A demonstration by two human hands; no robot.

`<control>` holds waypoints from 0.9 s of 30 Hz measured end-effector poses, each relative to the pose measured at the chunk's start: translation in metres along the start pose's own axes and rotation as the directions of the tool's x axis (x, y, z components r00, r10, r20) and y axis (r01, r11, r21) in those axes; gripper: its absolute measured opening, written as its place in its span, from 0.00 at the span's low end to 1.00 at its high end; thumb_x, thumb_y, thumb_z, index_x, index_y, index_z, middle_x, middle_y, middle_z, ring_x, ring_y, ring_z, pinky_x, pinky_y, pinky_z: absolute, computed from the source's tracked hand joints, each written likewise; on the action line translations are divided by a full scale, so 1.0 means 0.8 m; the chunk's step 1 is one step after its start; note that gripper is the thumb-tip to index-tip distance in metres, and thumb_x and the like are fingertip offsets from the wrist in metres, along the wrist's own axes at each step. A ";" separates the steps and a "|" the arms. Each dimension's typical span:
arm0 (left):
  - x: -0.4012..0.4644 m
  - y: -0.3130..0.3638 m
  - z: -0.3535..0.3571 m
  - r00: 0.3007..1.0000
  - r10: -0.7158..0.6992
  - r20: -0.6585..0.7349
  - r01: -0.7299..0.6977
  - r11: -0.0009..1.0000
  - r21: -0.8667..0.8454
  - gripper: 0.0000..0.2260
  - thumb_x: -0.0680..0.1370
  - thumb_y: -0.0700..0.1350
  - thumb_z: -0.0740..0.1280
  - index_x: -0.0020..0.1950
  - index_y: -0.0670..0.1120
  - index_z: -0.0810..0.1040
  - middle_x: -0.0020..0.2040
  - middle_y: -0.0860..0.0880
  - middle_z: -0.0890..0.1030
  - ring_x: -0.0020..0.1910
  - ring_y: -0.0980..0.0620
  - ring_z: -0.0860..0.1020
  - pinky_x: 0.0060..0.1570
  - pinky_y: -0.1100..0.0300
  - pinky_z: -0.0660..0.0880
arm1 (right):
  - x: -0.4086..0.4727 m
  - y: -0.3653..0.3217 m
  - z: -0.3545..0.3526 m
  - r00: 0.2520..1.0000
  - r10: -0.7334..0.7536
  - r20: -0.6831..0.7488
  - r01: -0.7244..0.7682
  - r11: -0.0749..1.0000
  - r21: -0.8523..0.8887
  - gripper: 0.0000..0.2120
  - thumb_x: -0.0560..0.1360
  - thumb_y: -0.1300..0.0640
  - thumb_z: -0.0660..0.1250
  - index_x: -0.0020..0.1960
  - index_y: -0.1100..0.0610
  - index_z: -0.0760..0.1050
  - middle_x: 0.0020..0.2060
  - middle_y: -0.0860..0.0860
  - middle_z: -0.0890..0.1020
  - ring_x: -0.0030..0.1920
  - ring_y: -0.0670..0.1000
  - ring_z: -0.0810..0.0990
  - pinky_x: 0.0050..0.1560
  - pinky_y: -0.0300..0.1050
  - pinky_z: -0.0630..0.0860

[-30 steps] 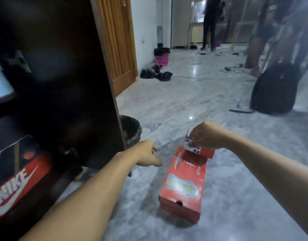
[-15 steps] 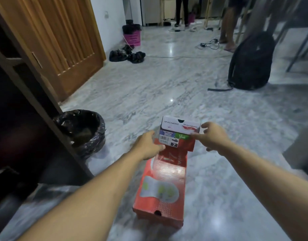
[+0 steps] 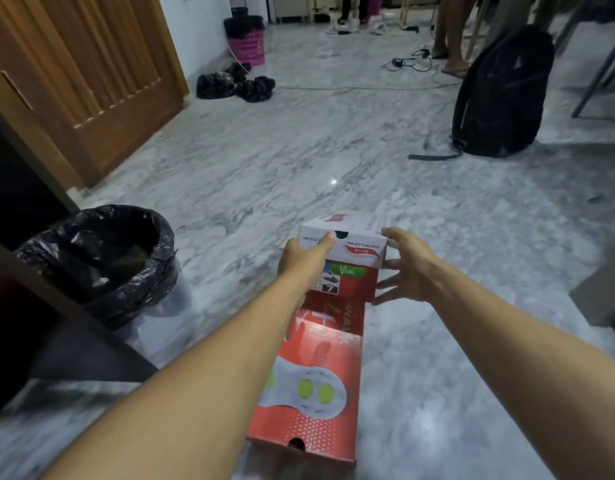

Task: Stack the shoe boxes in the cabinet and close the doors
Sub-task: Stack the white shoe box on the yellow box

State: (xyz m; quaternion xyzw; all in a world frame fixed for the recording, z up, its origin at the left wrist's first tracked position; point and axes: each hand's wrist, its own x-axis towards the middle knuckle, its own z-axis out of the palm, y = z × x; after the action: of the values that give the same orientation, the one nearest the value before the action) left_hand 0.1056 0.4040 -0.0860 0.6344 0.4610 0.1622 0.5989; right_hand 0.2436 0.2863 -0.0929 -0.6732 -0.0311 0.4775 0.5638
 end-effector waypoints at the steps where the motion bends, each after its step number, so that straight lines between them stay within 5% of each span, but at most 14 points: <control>1: -0.002 -0.002 -0.003 1.000 -0.015 -0.024 0.014 1.000 -0.028 0.22 0.69 0.65 0.70 0.53 0.52 0.74 0.50 0.50 0.82 0.48 0.48 0.82 0.51 0.51 0.79 | -0.004 0.001 0.006 1.000 -0.011 -0.004 0.010 1.000 -0.010 0.20 0.76 0.44 0.59 0.65 0.52 0.70 0.60 0.61 0.75 0.52 0.69 0.78 0.48 0.75 0.75; 6: -0.019 -0.013 -0.027 0.984 -0.110 -0.138 0.091 0.986 -0.138 0.32 0.68 0.65 0.71 0.61 0.47 0.68 0.51 0.51 0.77 0.50 0.49 0.77 0.51 0.52 0.75 | -0.042 0.033 0.052 0.996 -0.078 -0.048 0.078 0.997 0.008 0.17 0.74 0.50 0.64 0.62 0.53 0.70 0.56 0.58 0.77 0.46 0.61 0.78 0.44 0.69 0.78; 10: -0.025 -0.035 -0.054 0.976 -0.126 -0.179 0.082 0.969 -0.235 0.27 0.69 0.48 0.76 0.61 0.44 0.67 0.51 0.47 0.80 0.47 0.47 0.81 0.51 0.48 0.79 | -0.073 0.078 0.077 0.990 -0.139 -0.024 0.139 0.990 -0.006 0.26 0.69 0.49 0.72 0.63 0.52 0.66 0.54 0.53 0.78 0.49 0.57 0.81 0.40 0.58 0.82; 15: -0.026 -0.069 -0.082 0.966 -0.214 -0.144 0.168 0.945 -0.280 0.19 0.70 0.33 0.72 0.59 0.38 0.72 0.49 0.40 0.82 0.39 0.46 0.79 0.45 0.52 0.77 | -0.078 0.088 0.062 0.986 -0.148 -0.081 0.117 0.946 -0.302 0.14 0.71 0.51 0.72 0.53 0.57 0.75 0.46 0.54 0.81 0.44 0.54 0.82 0.43 0.51 0.80; 18: -0.022 -0.074 -0.083 0.968 -0.212 -0.132 0.164 0.938 -0.305 0.18 0.70 0.31 0.70 0.59 0.38 0.74 0.48 0.41 0.83 0.40 0.45 0.80 0.46 0.53 0.77 | -0.055 0.069 0.042 0.896 -0.361 -0.259 0.190 0.838 -0.511 0.08 0.68 0.53 0.72 0.44 0.56 0.79 0.39 0.53 0.81 0.41 0.54 0.79 0.43 0.51 0.77; 20: -0.014 -0.072 -0.086 0.967 -0.221 -0.128 0.171 0.934 -0.314 0.17 0.71 0.30 0.69 0.58 0.38 0.75 0.50 0.40 0.83 0.42 0.44 0.80 0.46 0.52 0.77 | -0.038 0.050 0.026 0.810 -0.474 -0.345 0.203 0.780 -0.592 0.21 0.66 0.52 0.74 0.57 0.55 0.75 0.51 0.55 0.80 0.50 0.55 0.78 0.49 0.47 0.75; 23: 0.001 -0.070 -0.099 0.974 -0.195 -0.111 0.153 0.938 -0.311 0.15 0.71 0.27 0.68 0.56 0.37 0.77 0.52 0.38 0.83 0.39 0.45 0.81 0.42 0.56 0.77 | -0.008 0.023 -0.003 0.794 -0.535 -0.288 0.240 0.712 -0.660 0.44 0.60 0.51 0.79 0.72 0.54 0.64 0.66 0.57 0.70 0.63 0.57 0.73 0.64 0.52 0.72; 25: 0.010 -0.072 -0.107 0.977 -0.180 -0.116 0.138 0.945 -0.298 0.14 0.73 0.27 0.67 0.57 0.36 0.76 0.52 0.39 0.82 0.34 0.50 0.81 0.37 0.62 0.77 | 0.007 0.012 -0.018 0.846 -0.505 -0.171 0.285 0.700 -0.654 0.50 0.55 0.50 0.82 0.73 0.51 0.65 0.67 0.55 0.70 0.64 0.55 0.73 0.64 0.50 0.73; 27: 0.016 -0.079 -0.114 0.964 -0.176 -0.198 0.118 0.954 -0.275 0.17 0.73 0.32 0.70 0.61 0.35 0.74 0.55 0.40 0.82 0.41 0.48 0.82 0.44 0.58 0.78 | 0.015 0.013 -0.028 0.880 -0.463 -0.111 0.286 0.701 -0.654 0.48 0.54 0.50 0.83 0.71 0.49 0.69 0.63 0.54 0.74 0.60 0.54 0.76 0.58 0.47 0.76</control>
State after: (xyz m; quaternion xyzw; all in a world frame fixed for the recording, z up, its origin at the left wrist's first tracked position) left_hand 0.0185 0.4604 -0.1271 0.4920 0.5455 0.2453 0.6326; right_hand 0.2600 0.2731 -0.1102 -0.8569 -0.2473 0.2191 0.3957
